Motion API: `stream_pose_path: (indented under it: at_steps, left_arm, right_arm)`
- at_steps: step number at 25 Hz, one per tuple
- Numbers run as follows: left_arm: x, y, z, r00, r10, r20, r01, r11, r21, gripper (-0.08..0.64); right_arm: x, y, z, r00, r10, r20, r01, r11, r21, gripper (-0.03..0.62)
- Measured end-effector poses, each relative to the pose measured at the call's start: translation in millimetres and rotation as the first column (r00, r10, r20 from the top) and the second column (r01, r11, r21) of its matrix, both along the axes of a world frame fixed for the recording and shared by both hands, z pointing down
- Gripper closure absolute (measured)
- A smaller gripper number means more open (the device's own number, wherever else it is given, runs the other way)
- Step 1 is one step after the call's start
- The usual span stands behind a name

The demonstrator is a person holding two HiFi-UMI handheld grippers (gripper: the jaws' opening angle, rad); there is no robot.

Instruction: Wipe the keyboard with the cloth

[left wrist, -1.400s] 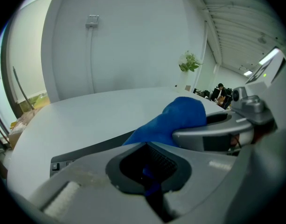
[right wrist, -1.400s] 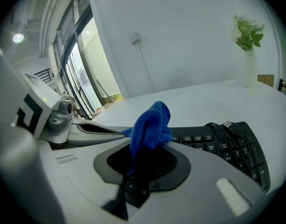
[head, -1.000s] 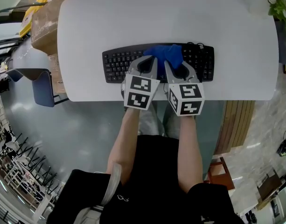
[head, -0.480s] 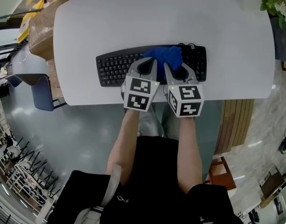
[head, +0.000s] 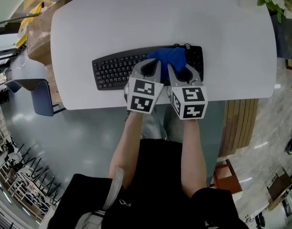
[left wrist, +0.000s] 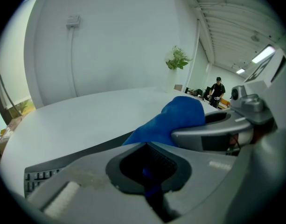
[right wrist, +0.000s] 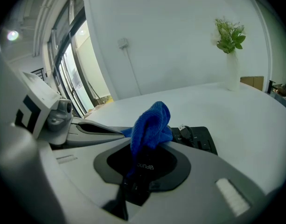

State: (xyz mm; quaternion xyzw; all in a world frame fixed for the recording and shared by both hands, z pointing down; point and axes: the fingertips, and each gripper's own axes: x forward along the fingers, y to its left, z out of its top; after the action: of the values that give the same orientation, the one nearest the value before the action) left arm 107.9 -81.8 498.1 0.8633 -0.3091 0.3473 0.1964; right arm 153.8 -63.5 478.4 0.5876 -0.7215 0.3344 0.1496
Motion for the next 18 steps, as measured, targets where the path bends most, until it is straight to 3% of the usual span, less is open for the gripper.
stream_pose_path:
  at_steps: [18]
  left_arm:
    - [54,11,0,0.998,0.057,-0.016,-0.057,0.998,-0.011,0.564]
  right_arm:
    - [51,9,-5,0.999,0.036,-0.041,-0.036,0.999,-0.005,0.508]
